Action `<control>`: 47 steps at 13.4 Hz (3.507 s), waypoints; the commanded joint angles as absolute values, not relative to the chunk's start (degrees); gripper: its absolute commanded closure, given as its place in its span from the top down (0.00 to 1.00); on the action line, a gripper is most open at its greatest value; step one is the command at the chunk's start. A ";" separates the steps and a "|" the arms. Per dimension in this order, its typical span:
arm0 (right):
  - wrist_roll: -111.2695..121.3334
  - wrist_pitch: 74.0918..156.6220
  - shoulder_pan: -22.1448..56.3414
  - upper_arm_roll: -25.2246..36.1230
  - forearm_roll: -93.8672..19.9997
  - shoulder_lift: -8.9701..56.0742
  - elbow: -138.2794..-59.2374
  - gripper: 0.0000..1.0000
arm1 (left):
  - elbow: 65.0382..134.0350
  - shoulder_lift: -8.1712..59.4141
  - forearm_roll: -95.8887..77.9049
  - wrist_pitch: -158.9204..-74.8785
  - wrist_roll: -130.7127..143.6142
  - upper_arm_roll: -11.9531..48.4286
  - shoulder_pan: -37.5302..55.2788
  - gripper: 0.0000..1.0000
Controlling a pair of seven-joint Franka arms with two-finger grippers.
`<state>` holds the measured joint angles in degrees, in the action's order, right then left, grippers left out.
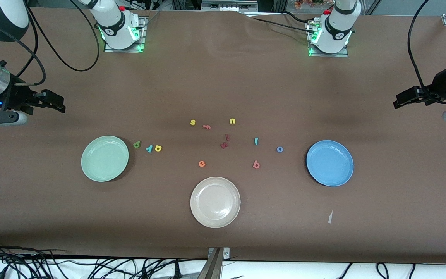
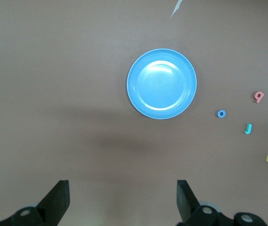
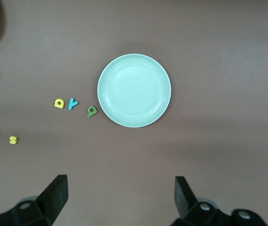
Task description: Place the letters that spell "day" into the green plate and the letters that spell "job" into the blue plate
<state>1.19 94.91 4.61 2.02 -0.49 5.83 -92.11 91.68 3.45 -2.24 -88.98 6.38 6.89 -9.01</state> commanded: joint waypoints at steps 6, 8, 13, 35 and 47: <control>2.37 94.13 4.39 1.93 -1.58 5.88 -92.37 1.00 | 90.44 3.96 -1.93 -88.77 6.50 7.38 -9.40 1.00; 2.98 94.13 4.83 1.93 -1.50 6.33 -92.37 1.00 | 90.44 3.96 -1.93 -88.77 6.50 7.38 -9.40 1.00; 4.40 92.02 4.92 1.93 -1.67 6.24 -92.37 1.00 | 90.44 3.96 -1.93 -88.77 6.50 7.38 -9.40 1.00; 5.19 92.20 5.36 2.02 -1.58 6.50 -92.37 1.00 | 90.44 4.04 -1.93 -88.86 6.50 7.47 -9.40 1.00; 5.19 91.93 5.36 2.02 -1.58 6.50 -92.37 1.00 | 90.44 4.04 -2.02 -88.86 6.59 7.38 -9.40 1.00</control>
